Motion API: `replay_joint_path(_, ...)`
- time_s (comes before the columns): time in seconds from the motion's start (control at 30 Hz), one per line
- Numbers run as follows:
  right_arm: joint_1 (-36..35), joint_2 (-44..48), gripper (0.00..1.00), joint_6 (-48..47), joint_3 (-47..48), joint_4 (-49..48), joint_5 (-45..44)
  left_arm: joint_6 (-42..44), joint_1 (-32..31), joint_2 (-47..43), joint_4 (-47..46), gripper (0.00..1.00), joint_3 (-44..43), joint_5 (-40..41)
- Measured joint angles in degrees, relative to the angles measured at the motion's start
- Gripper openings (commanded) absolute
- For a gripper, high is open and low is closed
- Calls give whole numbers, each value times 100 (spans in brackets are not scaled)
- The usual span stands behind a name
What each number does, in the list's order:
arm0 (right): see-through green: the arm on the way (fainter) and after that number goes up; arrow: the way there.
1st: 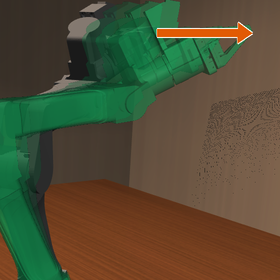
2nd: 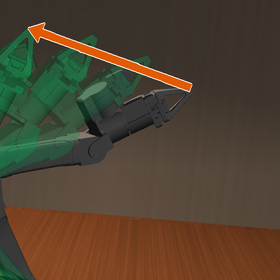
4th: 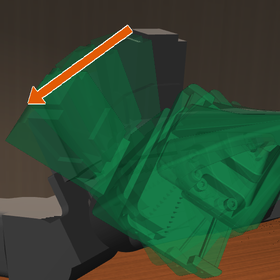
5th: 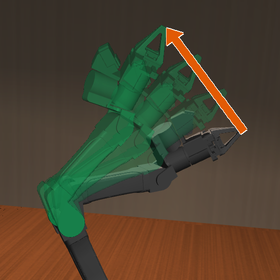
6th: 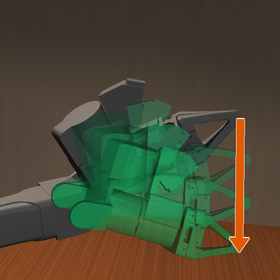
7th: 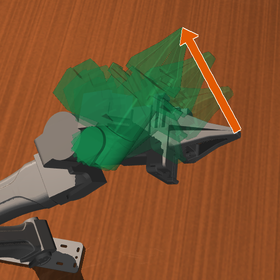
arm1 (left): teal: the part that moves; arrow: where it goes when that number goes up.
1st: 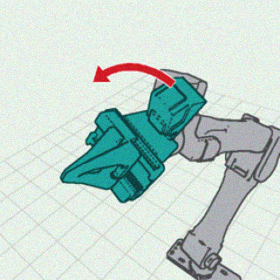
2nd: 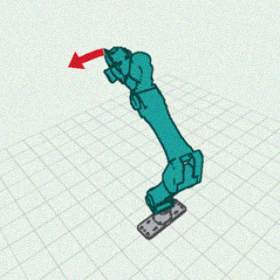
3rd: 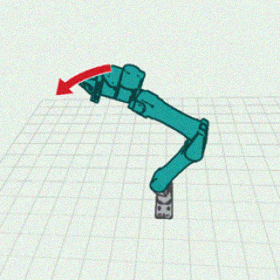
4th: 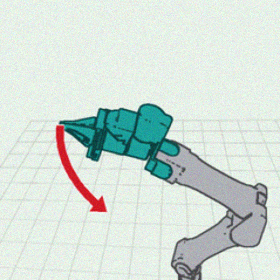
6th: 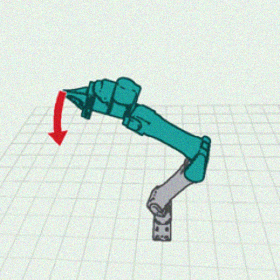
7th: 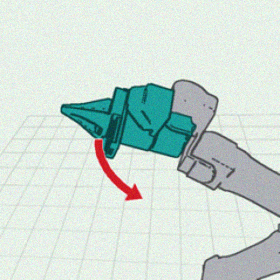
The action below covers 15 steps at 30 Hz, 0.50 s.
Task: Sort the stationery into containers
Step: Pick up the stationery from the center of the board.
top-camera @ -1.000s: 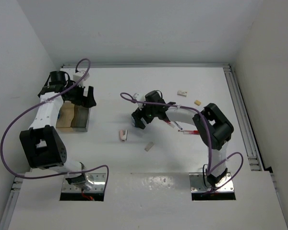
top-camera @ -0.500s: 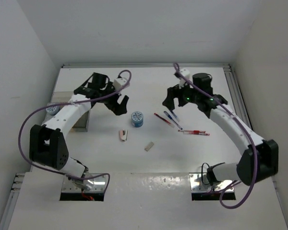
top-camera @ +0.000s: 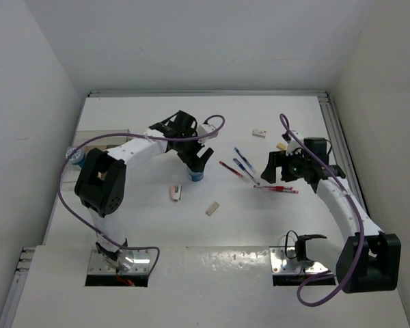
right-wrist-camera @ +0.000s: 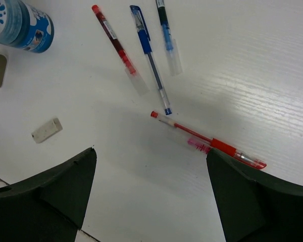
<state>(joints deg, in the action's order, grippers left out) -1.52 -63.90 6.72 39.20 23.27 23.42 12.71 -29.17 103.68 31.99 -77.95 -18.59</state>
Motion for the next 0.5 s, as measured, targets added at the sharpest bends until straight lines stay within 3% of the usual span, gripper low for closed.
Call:
replay_joint_path(0.27,157,35,88,-2,-9,-4,175,-28,-240,345,2,86,-142,442)
replay_joint_path(0.5,402,31,87,-7,-70,-31,236,-125,-365,435,20,43,-144,876)
